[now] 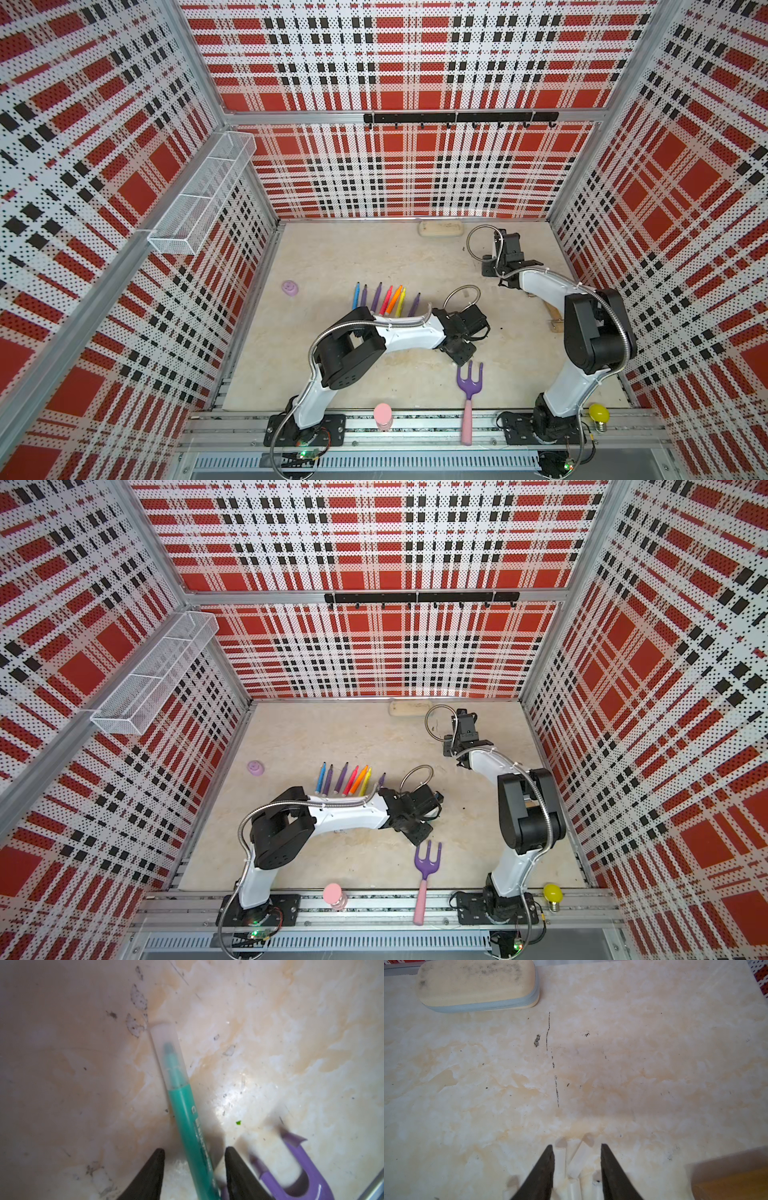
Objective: Remove pen caps from pens
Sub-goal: Pick up the pen from the bottom-center of the table.
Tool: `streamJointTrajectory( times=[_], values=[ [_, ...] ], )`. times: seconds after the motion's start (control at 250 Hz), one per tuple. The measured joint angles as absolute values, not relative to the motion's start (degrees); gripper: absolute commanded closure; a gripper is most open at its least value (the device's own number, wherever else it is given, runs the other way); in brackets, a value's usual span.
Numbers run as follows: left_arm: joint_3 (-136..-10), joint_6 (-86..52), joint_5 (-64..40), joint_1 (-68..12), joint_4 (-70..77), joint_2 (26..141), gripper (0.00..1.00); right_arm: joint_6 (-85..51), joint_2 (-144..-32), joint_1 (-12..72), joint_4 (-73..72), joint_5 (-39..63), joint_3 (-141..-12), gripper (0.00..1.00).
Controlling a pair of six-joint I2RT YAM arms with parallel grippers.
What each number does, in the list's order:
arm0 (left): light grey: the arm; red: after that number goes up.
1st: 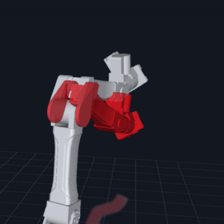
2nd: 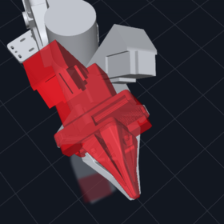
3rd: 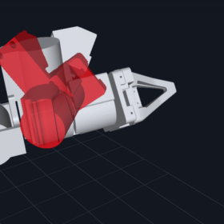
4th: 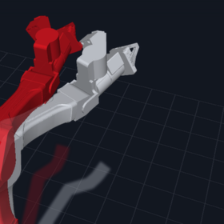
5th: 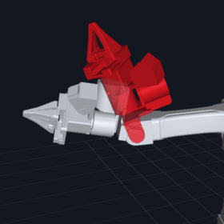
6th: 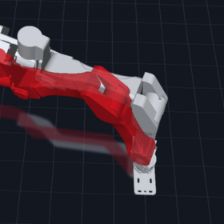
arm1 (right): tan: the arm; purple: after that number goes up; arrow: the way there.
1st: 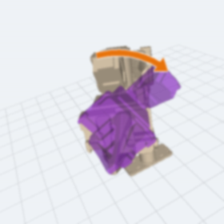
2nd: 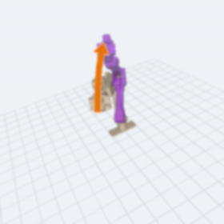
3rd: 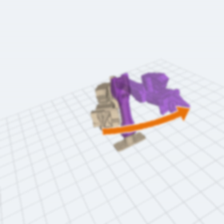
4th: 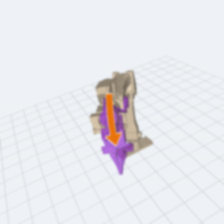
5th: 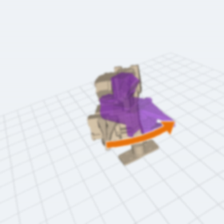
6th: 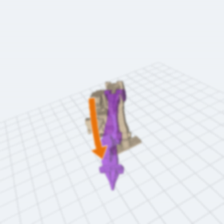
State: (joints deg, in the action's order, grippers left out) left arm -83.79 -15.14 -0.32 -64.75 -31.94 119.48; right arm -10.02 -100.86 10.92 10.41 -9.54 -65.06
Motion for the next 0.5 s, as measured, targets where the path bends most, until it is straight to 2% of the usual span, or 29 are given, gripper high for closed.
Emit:
streamJointTrajectory(
  times=[0.092,0.252,0.432,0.5],
  values=[
    [-84.97,-15.09,0.27,-64.75,-32.21,120.31,0.51,-10.02,-100.86,10.92,10.39,-9.56,-65.06,0.6],
    [-86.59,-14.81,0.64,-64.75,-32.69,121.45,0.58,-10.02,-100.86,10.92,10.2,-9.72,-65.06,0.6],
    [-86.83,-14.72,0.97,-64.71,-32.86,121.69,0.59,-10.02,-100.86,10.92,9.98,-10.09,-65.01,0.6],
    [-86.83,-14.74,0.99,-64.71,-32.88,121.69,0.62,-10.02,-100.86,10.92,9.98,-10.35,-64.99,0.6]
  ],
)
